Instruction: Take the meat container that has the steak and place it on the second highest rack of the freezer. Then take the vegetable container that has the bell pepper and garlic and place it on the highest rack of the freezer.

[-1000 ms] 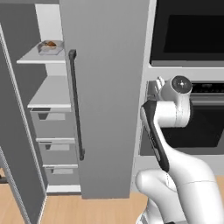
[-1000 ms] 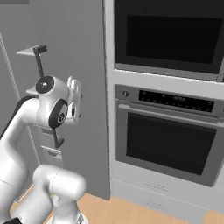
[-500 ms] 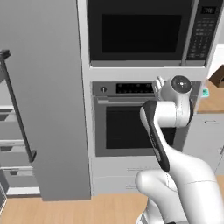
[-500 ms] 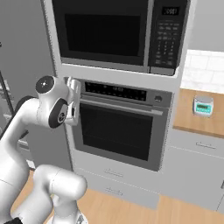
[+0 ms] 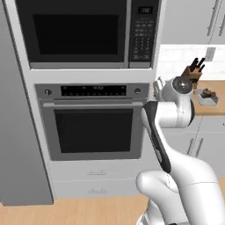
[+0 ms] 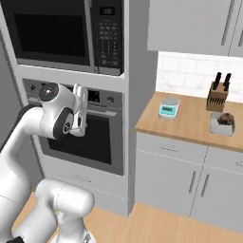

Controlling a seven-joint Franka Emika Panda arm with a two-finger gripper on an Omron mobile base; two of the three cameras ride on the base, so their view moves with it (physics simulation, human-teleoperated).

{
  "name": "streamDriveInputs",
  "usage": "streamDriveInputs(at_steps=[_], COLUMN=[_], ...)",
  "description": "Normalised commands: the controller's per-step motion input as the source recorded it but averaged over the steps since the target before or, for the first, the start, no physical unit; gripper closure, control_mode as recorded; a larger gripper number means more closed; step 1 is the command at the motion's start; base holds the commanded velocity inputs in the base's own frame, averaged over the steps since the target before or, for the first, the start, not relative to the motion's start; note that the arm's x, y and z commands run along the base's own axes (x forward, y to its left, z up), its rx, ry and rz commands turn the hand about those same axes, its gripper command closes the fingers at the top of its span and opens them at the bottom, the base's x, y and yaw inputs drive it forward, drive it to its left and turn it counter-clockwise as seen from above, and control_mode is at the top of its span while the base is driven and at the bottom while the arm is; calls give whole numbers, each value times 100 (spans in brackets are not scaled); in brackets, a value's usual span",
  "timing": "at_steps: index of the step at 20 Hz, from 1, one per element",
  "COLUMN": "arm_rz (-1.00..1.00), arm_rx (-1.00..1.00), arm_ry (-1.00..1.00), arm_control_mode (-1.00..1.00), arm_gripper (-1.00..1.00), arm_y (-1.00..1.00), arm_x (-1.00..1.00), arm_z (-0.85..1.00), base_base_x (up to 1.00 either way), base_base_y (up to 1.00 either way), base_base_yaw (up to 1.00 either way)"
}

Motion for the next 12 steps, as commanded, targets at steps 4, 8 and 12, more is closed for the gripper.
streamDriveInputs(at_steps=[4, 8, 12], arm_rz=[0, 0, 0], arm_rx=[0, 0, 0], arm_ry=[0, 0, 0], arm_control_mode=[100, 100, 100], arm_gripper=[-100, -100, -100], arm_y=[0, 0, 0], arm_x=[0, 0, 0], arm_z=[0, 0, 0], base_base_x=[28, 33, 38], base_base_y=[-100, -100, -100], base_base_yaw=[0, 0, 0])
